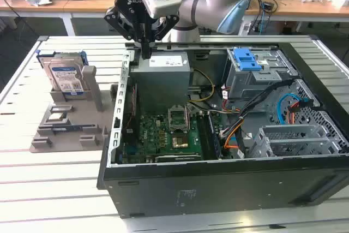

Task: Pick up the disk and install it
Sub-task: 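Reach for the disk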

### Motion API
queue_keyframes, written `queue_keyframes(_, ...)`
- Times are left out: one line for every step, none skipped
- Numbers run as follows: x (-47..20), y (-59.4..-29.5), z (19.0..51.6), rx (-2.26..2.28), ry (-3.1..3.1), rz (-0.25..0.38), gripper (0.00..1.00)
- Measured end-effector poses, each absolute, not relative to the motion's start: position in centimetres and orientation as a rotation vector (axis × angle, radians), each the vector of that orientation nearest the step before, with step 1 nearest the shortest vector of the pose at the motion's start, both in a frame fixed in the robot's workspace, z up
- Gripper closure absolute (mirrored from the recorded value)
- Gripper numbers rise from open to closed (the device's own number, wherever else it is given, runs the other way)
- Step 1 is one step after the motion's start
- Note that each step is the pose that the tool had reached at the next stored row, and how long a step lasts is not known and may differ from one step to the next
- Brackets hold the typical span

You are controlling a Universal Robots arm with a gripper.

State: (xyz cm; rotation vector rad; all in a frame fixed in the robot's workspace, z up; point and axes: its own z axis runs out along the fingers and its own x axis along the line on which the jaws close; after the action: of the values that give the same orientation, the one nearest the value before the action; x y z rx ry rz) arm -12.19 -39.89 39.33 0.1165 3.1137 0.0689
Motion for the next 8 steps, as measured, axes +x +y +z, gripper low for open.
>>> queue_keyframes(-12.2,-39.9,39.3,0.116,3.114,0.069,0.89)
queue_keyframes(-12.5,-39.9,39.3,0.117,3.114,0.069,0.89)
queue_keyframes(-12.8,-39.9,39.3,0.117,3.114,0.069,0.89)
queue_keyframes(-13.1,-39.9,39.3,0.117,3.114,0.069,0.89)
queue_keyframes(-13.6,-39.9,39.3,0.117,3.114,0.069,0.89)
queue_keyframes(-13.8,-39.9,39.3,0.116,3.114,0.069,0.89)
queue_keyframes(-13.9,-39.9,39.3,0.117,3.114,0.069,0.89)
queue_keyframes(-14.3,-39.9,39.3,0.117,3.114,0.069,0.89)
